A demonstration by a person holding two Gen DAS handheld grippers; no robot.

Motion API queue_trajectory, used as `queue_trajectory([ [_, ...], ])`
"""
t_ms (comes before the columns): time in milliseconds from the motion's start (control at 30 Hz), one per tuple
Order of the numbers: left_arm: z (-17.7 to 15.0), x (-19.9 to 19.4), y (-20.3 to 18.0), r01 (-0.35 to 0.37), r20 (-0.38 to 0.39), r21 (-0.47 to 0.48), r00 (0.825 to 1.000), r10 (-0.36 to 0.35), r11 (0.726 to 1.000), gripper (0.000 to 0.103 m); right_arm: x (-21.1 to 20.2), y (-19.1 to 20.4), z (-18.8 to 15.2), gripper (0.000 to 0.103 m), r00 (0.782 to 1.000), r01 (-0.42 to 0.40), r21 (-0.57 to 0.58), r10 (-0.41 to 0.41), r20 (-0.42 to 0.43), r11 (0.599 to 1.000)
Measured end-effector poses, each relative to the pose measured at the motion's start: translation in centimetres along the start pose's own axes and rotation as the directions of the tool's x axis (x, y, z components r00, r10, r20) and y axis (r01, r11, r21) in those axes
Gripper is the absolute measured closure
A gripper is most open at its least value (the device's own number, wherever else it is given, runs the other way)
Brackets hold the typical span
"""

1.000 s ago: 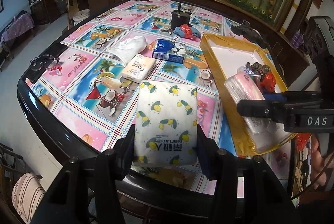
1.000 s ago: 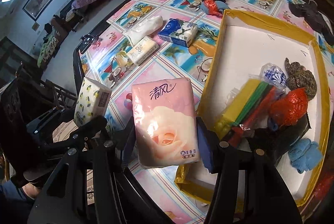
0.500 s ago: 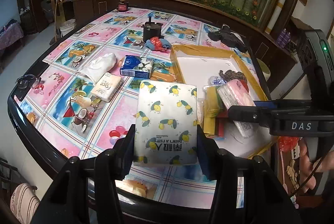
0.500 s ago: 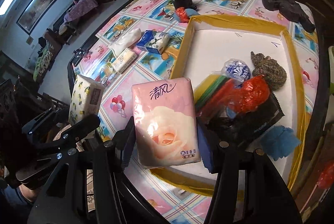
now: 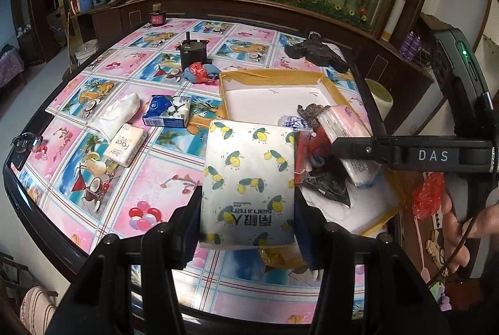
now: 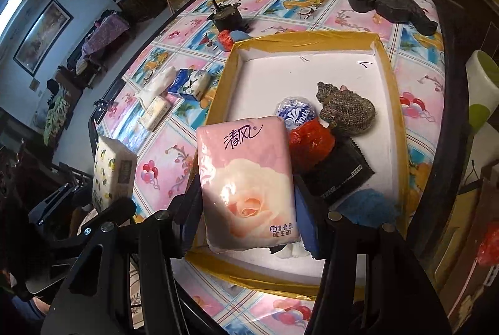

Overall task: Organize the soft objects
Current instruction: 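Carry the pink pack and lemon-print pack over the tray with both grippers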

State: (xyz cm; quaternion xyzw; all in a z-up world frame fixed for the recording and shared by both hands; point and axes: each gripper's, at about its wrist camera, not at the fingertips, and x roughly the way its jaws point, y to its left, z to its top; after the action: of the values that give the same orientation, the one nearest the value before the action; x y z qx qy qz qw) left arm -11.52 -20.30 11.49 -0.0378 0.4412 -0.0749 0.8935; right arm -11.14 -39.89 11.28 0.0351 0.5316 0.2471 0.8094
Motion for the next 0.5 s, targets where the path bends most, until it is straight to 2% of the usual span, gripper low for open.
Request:
queue_trajectory([
  [500,2.2,3.6,-3.9,0.048,-0.058,0.067,0.997,-0.044,0.997,0.051,0.1,-2.9,2.5,0.049,0.999,0.047,0.020,-0.047,0.010,0.999],
])
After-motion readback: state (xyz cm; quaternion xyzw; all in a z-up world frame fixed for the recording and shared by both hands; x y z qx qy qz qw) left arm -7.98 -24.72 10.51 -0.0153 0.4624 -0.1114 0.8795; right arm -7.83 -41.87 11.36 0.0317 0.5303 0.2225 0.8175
